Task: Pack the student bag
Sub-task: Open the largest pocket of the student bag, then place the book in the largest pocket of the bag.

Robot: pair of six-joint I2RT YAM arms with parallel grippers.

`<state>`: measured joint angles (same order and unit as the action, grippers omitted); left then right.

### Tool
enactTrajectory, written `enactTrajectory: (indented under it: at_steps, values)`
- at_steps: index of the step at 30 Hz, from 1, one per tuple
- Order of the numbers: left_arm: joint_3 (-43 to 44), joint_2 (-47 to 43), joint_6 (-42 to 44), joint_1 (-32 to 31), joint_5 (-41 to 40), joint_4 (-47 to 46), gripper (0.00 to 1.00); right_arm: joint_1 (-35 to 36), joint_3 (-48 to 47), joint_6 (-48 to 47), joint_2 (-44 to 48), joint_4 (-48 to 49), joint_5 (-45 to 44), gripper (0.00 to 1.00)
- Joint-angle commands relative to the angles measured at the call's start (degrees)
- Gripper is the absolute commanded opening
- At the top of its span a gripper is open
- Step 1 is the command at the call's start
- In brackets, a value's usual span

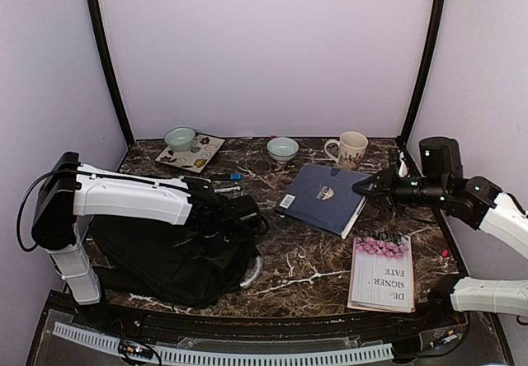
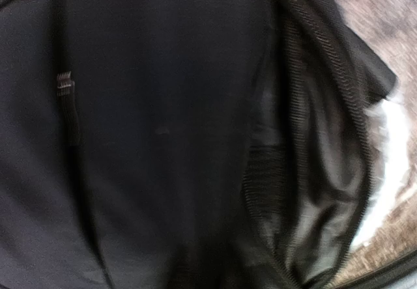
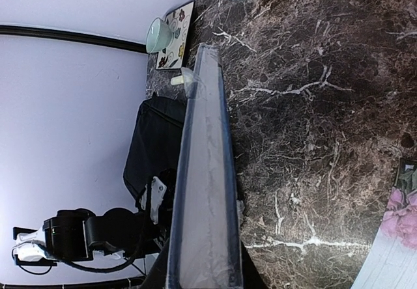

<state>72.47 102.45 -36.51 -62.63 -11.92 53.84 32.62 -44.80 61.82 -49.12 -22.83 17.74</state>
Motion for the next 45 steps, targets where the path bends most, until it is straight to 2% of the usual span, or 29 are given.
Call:
enactTrajectory:
  at_steps: [1,7,13,21,30,39,45]
  values:
    - [0.5,-0.4,0.4,0.1,-3.8,0.4,0.00,0.0,-0.3,0.4,2.0,8.1,1.1,0.00]
    - [7.1,-6.0,0.9,0.8,-3.4,0.1,0.00,-0.1,0.0,-0.7,0.6,9.7,3.4,0.00]
    - [12.8,-10.2,2.7,5.0,-0.5,-1.5,0.00,-0.1,1.1,-0.4,-1.1,13.9,7.3,0.00]
    - [12.8,-14.6,3.4,5.8,7.6,-11.8,0.00,0.0,2.1,0.9,-1.7,17.2,11.2,0.00]
    - [15.9,-13.2,0.1,5.8,11.1,-15.2,0.00,0.0,3.7,1.6,-1.0,19.1,15.1,0.00]
    - [12.6,-13.0,-5.7,5.7,17.1,-24.5,0.00,0.2,5.8,3.7,0.2,20.1,17.8,0.00]
    - [11.1,-13.7,-7.0,5.0,19.1,-27.4,0.00,0.6,6.6,5.5,1.6,19.8,18.6,0.00]
